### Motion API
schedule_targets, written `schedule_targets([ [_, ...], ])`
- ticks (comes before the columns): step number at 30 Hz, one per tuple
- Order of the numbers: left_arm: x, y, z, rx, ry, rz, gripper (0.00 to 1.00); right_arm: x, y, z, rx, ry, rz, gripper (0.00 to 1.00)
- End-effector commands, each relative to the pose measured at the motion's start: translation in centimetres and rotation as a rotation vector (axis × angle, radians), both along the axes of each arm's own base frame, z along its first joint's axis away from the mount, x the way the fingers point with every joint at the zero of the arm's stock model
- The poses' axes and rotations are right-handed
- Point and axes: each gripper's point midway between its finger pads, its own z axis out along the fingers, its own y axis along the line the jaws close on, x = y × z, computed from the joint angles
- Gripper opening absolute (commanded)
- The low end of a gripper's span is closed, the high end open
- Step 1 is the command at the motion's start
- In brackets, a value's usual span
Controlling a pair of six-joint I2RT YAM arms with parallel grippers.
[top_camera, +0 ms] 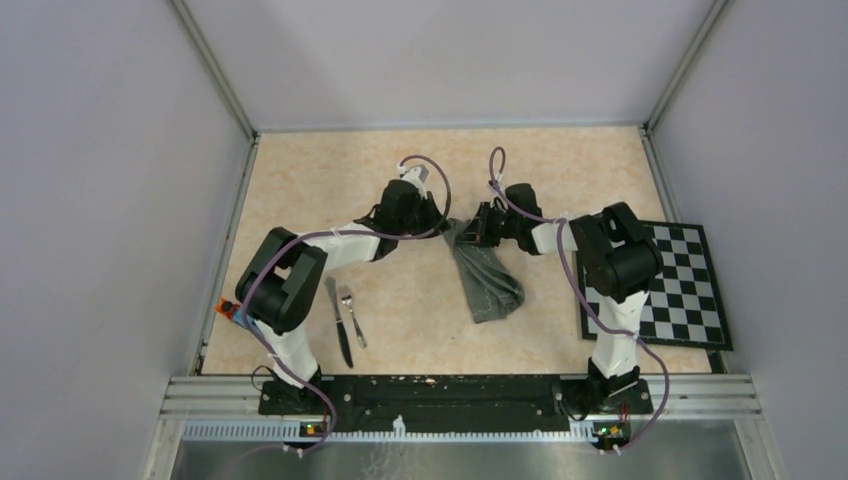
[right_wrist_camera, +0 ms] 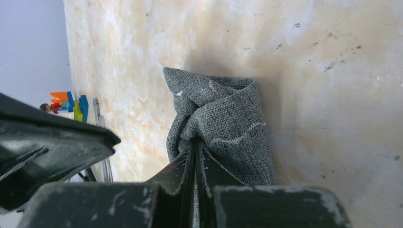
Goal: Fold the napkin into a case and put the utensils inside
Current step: Grasp the top corner of the smaller rectangle folded napkin from the folded napkin, then smooth out the smaller rectangle-folded napkin at the center of the board.
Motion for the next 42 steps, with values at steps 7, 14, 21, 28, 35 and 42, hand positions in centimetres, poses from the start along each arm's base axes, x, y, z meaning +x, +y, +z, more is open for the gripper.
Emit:
schedule_targets([
  [7,1.6,-1.9,-0.9,-0.061,0.005,-0.051,0.02,0.2,-0.6,-0.8,-0.033,-0.009,-0.022,0.0],
  [14,1.2,-2.6,-2.0,-0.071,0.016,-0.071,0.02,0.1,-0.5,-0.8,-0.031,-0.01,-0.014,0.0],
  [21,0.6,-1.9,-6.0,0.011,0.12,-0.028,0.0,0.0,-0.2,-0.5,-0.05,-0.018,0.002,0.0],
  [28,-1.3,0.5,-10.3,0.113,0.2,0.017,0.0,-0.3,0.4,2.3,-0.1,-0.056,0.034,0.06],
  [35,-2.4,1.5,-12.5,0.156,0.234,0.006,0.0,-2.4,-1.7,7.4,-0.226,-0.142,0.072,0.37],
  [42,-2.9,1.7,-12.3,0.144,0.232,-0.008,0.0,-6.1,-6.8,8.4,-0.592,-0.35,0.167,0.6],
])
